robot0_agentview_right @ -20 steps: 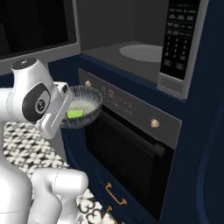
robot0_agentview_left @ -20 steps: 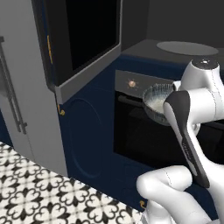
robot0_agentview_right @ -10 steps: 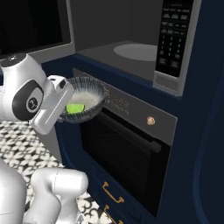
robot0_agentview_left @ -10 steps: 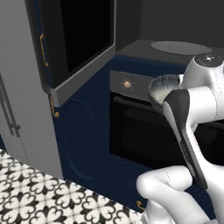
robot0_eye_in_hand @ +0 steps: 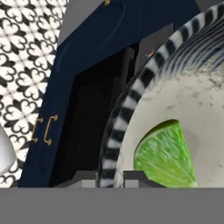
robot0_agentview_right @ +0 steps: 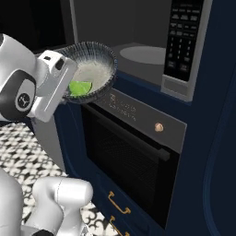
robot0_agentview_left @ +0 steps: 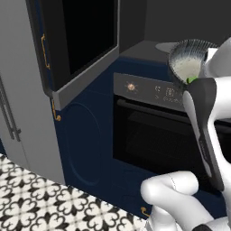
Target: Pick the lemon wedge from the sink and place it in the bowl. Then pick the bowl and place it in the microwave. Then close the microwave door and press the start button.
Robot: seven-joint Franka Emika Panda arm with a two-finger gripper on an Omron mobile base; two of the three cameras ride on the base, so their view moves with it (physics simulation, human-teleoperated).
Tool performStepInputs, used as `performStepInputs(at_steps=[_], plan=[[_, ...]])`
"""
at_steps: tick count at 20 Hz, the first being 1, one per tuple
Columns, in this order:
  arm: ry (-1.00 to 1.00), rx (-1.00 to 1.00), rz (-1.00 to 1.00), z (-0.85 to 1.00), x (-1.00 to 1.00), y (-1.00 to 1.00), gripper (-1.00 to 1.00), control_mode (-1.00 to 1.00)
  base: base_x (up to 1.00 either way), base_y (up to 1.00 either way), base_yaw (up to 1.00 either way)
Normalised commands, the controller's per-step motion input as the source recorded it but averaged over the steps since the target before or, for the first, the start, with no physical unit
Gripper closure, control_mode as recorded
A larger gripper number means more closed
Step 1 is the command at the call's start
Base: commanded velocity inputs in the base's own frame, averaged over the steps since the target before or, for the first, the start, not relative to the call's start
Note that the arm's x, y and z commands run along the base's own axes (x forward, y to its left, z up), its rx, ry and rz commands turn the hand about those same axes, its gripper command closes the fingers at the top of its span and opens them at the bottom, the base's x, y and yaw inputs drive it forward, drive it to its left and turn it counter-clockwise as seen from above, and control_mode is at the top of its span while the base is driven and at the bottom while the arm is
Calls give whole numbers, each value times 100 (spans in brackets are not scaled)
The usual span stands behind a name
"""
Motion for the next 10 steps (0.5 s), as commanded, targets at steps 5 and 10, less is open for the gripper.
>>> performStepInputs(at_steps=[5, 10], plan=[[-15, 0, -7, 64, 23, -15, 100, -100, 0, 0, 0], [-6, 0, -2, 41, 56, -22, 100, -100, 0, 0, 0]])
